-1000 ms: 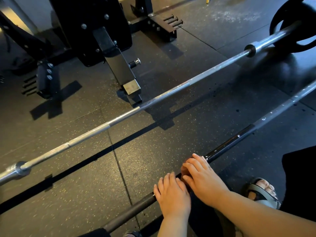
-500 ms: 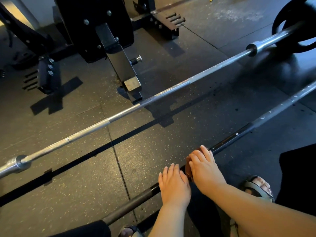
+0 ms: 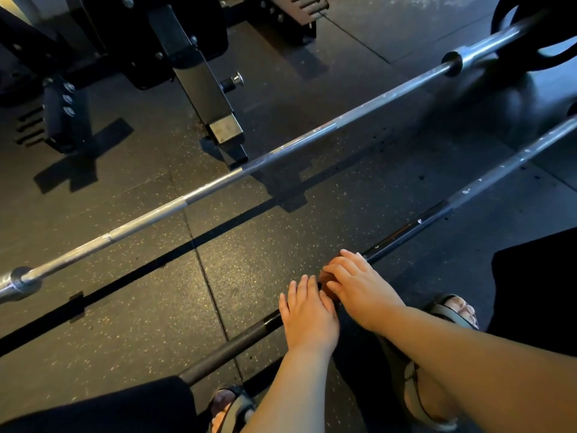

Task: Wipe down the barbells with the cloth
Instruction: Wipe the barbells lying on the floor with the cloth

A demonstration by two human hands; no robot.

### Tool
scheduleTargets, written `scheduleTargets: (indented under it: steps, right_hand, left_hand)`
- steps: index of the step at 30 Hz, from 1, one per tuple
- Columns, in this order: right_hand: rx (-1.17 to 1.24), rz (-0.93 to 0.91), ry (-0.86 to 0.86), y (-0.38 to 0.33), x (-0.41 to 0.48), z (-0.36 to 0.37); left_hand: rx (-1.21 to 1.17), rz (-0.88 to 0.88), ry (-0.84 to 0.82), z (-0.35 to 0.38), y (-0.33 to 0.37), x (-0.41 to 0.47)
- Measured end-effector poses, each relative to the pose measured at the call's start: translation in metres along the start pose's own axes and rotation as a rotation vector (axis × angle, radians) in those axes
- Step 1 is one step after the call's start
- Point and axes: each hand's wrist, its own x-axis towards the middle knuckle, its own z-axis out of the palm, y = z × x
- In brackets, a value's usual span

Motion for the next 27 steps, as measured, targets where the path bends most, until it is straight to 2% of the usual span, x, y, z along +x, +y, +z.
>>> scheduleTargets:
  steps: [5,10,12,17,23,27]
  right_hand:
    - [0.132,0.187,0.161,0.002,0.001,0.002]
    - [0.005,0.018,0.058,-0.005,-0.009,0.003]
    - [-0.002,0.002,0.074,0.010,-0.007,-0.001]
    - [0.042,0.217,0.179,0.022,0.000,-0.003]
    - [-0.037,0.019,-0.008,0.016,-0.004,0.000]
    - [-0.064,0.056,0.031,0.038,-0.002,-0.007]
  left_hand:
    - [0.000,0.012,0.009,0.001,0.003,0.003]
    - [-0.002,0.030,0.013,0.003,0.005,0.003]
    - [-0.008,0.037,0.015,0.002,0.004,0.002]
    - [-0.003,0.042,0.032,0.006,0.006,0.002]
    - [0.031,0.026,0.067,0.010,0.009,0.002]
    - [0.024,0.022,0.055,0.009,0.010,0.002]
